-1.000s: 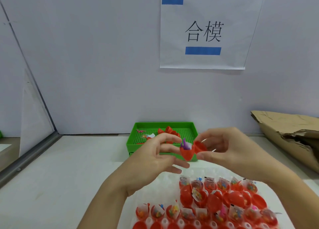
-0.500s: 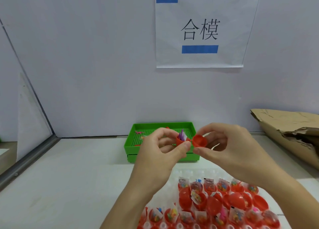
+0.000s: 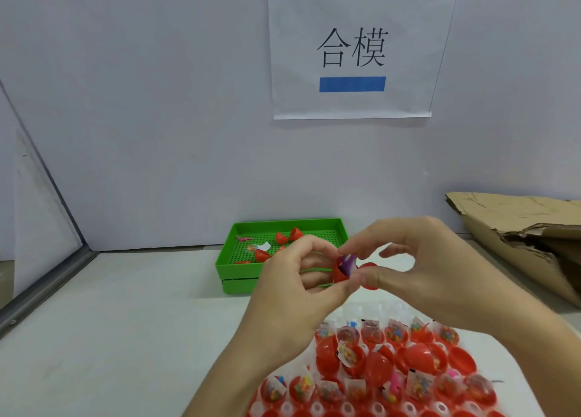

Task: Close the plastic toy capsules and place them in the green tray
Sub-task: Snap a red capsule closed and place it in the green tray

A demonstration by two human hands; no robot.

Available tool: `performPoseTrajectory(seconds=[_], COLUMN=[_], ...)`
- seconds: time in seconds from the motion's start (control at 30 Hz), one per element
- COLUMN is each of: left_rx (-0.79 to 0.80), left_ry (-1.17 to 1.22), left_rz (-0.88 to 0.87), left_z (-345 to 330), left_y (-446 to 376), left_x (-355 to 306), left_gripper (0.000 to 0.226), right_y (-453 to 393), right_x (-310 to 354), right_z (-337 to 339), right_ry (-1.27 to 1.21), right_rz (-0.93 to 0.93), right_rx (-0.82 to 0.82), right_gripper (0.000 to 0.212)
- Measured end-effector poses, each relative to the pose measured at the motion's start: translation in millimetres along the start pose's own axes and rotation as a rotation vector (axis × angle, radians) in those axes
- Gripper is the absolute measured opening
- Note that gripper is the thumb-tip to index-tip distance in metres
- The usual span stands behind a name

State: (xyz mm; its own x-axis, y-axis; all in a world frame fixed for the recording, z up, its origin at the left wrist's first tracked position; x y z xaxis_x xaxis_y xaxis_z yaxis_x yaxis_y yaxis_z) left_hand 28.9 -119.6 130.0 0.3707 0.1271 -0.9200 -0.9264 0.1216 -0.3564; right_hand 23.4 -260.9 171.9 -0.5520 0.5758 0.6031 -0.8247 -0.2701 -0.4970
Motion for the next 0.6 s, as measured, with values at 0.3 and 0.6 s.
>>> performPoseTrajectory(seconds=[0.3, 0.6], left_rx=[-0.002, 0.007], left_ry=[-0.009, 0.002], left_rz=[-0.018, -0.036], left_z=[0.8, -1.8], left_y=[0.2, 2.0], left_x=[-0.5, -4.6], left_gripper=[0.024, 0.027], right_y=[-2.3, -4.2], right_x=[-4.4, -3.7], right_z=[2.5, 5.4], right_ry=[-0.063, 0.038], right_rz=[0.016, 0.090], right_rx=[-0.090, -0.207], right_gripper=[0.024, 0.031])
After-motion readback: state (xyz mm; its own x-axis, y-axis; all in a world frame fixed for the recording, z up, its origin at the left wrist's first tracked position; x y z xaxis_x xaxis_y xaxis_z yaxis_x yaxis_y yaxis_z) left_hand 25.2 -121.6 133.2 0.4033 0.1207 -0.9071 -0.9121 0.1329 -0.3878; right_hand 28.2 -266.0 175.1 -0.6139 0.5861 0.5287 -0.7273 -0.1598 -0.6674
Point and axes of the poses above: each hand's wrist, its own y-axis away from the middle knuckle, its own z-axis out of the back of the hand, x = y × z, the point moved 7 cm from there along -y, towards the middle knuckle, and after that the axes turned 7 degrees about -x, right-handed, at the moved point
